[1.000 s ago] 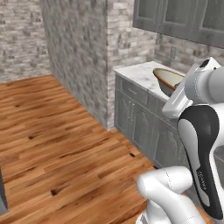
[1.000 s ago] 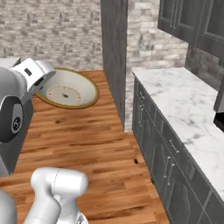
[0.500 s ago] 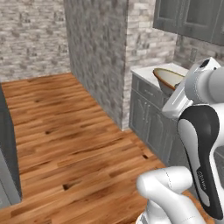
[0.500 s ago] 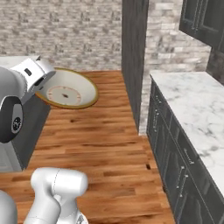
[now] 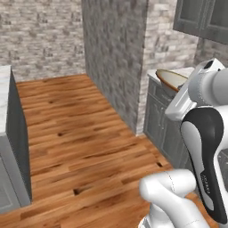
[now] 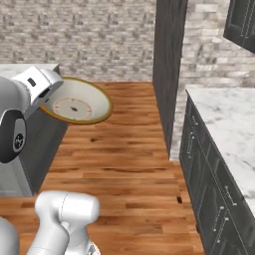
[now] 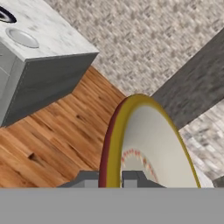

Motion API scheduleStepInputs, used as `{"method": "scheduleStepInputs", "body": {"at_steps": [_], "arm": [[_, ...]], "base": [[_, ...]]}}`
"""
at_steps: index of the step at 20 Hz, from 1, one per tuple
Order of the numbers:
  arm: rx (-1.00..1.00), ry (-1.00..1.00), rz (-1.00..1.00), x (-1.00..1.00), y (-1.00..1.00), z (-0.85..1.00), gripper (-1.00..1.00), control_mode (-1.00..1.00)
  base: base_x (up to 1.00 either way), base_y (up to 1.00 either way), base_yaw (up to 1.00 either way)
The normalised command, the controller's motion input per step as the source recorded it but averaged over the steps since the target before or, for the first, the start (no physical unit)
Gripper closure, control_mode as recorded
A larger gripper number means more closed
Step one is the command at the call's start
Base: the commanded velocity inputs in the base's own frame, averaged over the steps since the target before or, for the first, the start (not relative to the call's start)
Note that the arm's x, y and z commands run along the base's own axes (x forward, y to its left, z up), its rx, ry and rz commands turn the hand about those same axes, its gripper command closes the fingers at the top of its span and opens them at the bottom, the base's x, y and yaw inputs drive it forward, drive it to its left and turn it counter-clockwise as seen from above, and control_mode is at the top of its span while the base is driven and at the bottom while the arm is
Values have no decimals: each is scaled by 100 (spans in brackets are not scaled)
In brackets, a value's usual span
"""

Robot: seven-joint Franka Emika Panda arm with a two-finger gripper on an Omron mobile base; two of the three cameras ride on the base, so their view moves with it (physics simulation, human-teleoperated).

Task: Move the bowls from the cabinet to the plates on the dining table.

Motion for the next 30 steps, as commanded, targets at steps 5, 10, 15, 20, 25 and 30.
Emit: {"method": "scheduleStepInputs", "body": {"at_steps": [5, 10, 15, 20, 25, 30], "arm": [[0, 0, 0, 0, 0, 0, 100, 100], [0, 0, 0, 0, 0, 0, 100, 100], [0, 0, 0, 0, 0, 0, 100, 100], [0, 0, 0, 0, 0, 0, 100, 100], [0, 0, 0, 0, 0, 0, 100, 100], [0, 0, 0, 0, 0, 0, 100, 100]], "base": [[42, 36, 14], [35, 41, 14], [34, 46, 13], [31, 49, 13], [28, 51, 13], [27, 51, 13]]}}
